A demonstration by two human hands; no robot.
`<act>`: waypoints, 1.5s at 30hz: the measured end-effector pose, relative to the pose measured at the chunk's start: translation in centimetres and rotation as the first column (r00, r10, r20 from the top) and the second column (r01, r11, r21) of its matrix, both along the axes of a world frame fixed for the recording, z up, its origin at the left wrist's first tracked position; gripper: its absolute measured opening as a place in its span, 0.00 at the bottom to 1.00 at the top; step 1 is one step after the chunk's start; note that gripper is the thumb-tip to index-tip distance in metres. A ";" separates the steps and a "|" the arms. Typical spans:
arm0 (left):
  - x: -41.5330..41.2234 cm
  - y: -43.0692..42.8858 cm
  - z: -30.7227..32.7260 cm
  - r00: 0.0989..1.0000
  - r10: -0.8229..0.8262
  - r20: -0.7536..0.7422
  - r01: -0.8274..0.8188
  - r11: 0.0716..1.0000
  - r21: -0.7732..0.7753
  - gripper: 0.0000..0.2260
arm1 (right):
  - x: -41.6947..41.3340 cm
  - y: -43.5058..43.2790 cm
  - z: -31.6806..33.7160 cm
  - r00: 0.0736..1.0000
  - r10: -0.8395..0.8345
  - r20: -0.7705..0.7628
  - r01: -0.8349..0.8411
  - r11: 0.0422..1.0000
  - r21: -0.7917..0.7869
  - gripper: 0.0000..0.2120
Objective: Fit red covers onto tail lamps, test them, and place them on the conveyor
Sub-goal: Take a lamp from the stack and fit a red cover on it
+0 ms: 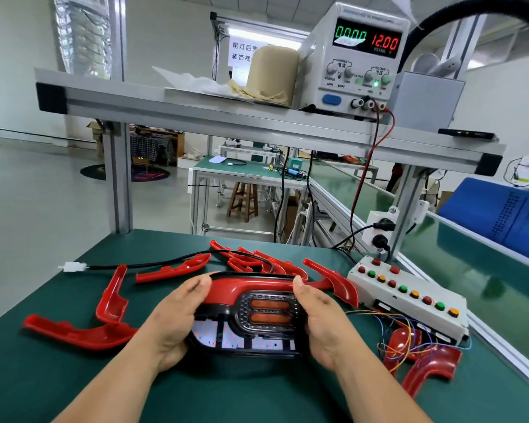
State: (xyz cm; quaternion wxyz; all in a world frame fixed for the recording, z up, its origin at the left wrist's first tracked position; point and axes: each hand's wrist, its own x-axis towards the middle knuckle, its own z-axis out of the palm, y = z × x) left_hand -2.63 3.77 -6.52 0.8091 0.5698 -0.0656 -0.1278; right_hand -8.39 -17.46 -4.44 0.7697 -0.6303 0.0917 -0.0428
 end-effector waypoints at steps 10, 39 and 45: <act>0.7 -0.2 -0.2 0.993 0.094 -0.075 -0.095 0.995 -0.011 0.12 | -1.8 -2.6 1.0 0.998 -0.052 -0.020 0.001 0.390 -0.921 0.19; 0.5 1.0 0.2 0.967 -0.128 -0.221 0.074 0.968 -0.238 0.18 | -9.4 -14.8 2.1 0.765 -0.543 -0.346 -0.334 0.124 -0.934 0.17; 0.4 1.0 0.3 0.971 -0.107 -0.213 0.062 0.976 -0.208 0.18 | -12.3 -16.4 5.3 0.793 -0.533 -0.296 -0.197 0.235 -0.952 0.13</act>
